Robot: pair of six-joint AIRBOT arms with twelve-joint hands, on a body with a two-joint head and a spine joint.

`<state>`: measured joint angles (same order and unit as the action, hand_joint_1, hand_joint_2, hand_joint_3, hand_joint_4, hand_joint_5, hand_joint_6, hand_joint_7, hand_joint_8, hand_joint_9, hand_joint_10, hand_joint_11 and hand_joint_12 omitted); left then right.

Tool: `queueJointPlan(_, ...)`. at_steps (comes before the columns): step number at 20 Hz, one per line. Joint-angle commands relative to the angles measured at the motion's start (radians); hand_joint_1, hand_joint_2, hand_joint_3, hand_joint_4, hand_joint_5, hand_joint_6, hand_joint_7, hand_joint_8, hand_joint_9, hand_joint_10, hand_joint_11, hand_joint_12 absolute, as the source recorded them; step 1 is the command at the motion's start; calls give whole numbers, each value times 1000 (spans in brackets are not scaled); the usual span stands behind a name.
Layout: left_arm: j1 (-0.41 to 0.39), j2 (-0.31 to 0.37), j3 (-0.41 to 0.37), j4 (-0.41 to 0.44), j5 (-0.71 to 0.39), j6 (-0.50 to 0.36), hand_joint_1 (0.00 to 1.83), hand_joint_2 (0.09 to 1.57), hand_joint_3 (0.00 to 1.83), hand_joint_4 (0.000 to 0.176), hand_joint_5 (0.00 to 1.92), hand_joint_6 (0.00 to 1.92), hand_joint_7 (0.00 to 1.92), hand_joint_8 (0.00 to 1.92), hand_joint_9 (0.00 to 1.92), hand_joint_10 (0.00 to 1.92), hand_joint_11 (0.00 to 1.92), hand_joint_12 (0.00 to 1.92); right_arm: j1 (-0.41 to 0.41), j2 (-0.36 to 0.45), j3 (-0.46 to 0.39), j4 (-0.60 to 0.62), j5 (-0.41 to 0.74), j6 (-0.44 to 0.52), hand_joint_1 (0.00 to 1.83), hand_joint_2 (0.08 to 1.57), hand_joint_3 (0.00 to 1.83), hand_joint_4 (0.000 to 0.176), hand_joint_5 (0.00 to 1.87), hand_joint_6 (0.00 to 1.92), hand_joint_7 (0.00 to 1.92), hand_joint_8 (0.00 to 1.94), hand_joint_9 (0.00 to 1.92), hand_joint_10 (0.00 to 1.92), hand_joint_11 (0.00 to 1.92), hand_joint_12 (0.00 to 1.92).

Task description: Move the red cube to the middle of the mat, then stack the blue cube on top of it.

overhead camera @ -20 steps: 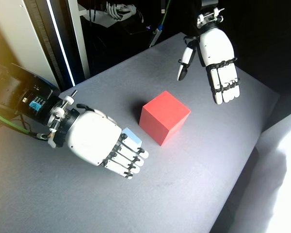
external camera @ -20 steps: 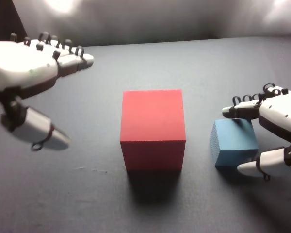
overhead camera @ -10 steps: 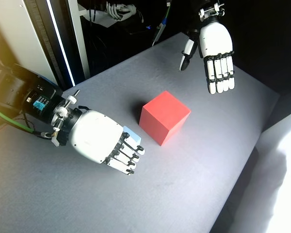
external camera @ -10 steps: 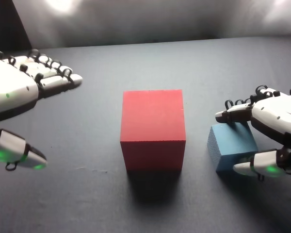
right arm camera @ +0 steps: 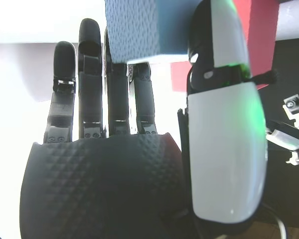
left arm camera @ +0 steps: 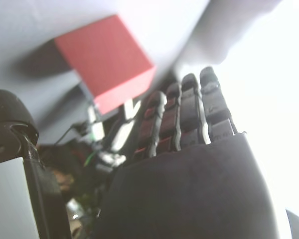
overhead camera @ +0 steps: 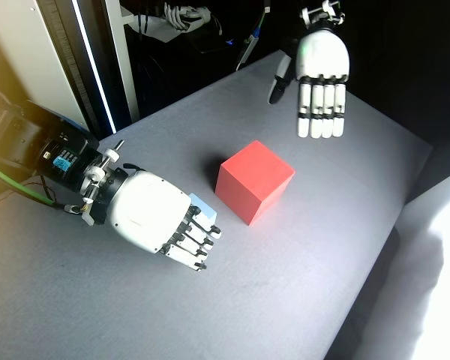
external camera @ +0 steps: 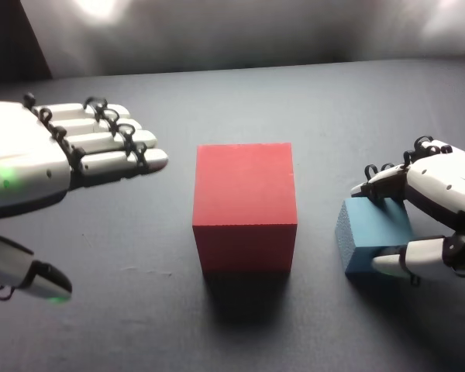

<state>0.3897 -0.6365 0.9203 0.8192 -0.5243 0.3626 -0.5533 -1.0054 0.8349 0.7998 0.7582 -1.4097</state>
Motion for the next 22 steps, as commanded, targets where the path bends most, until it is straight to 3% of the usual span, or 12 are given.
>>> queueJointPlan(1,-10,21,-2,-9,-79,-16,706,942,6,0,0,0,0,0,0,0,0,0,1,8,2,-28,73,7,1082,1033,0,0,803,48,847,50,723,140,98,1267)
queueJointPlan(4,-21,32,-7,21,-78,-20,717,930,0,0,0,0,0,0,0,0,0,0,1,8,2,-28,73,7,1087,1056,0,0,879,26,907,35,733,217,149,1246)
queueJointPlan(7,-75,41,-5,121,-102,-17,708,932,0,0,0,0,0,0,0,0,0,0,1,9,4,-28,74,7,1075,1049,2,0,903,18,944,30,766,256,201,1217)
queueJointPlan(12,-86,41,5,120,-129,-13,710,940,3,0,0,0,0,0,0,0,0,0,2,9,10,-31,65,6,1101,1055,0,0,918,17,965,27,782,282,244,1204)
queueJointPlan(13,-84,42,1,122,-129,-13,704,933,0,0,0,0,0,0,0,0,0,0,3,9,11,-36,63,6,1159,1093,0,0,1028,668,1046,21,858,280,310,1152)
queueJointPlan(14,-84,43,-2,127,-129,-14,754,929,0,0,0,0,0,0,0,0,0,0,4,10,12,-42,63,6,1214,1087,0,0,1025,868,1075,646,936,280,356,1178)
queueJointPlan(15,-81,43,-5,128,-129,-14,680,939,3,0,0,0,0,0,0,0,0,0,7,11,14,-50,63,6,1213,1101,3,30,990,962,1026,872,956,278,373,1184)
queueJointPlan(16,-76,43,-8,128,-129,-16,694,933,0,0,0,0,0,0,0,0,0,0,13,15,15,-59,62,6,1208,1117,1,35,960,1004,1000,959,970,287,381,1193)
queueJointPlan(17,-64,43,-11,125,-132,-19,677,941,3,0,0,0,0,0,0,0,0,0,24,21,16,-69,53,6,1209,1118,0,34,956,1000,998,981,966,298,367,1212)
queueJointPlan(18,-43,43,-14,110,-143,-19,689,944,4,0,0,0,0,0,0,0,0,0,41,28,20,-79,31,6,1209,1123,1,17,918,1037,1007,991,945,304,350,1225)
queueJointPlan(21,-14,42,-25,94,-154,-19,652,948,4,0,0,0,0,0,0,0,0,0,93,42,41,-82,-39,6,1204,1134,0,15,884,1096,997,1000,895,313,309,1245)
queueJointPlan(22,-13,42,-28,96,-154,-19,658,946,2,0,0,0,0,0,0,0,0,0,114,46,50,-87,-58,6,1157,1119,0,0,951,1009,925,539,883,307,310,1221)
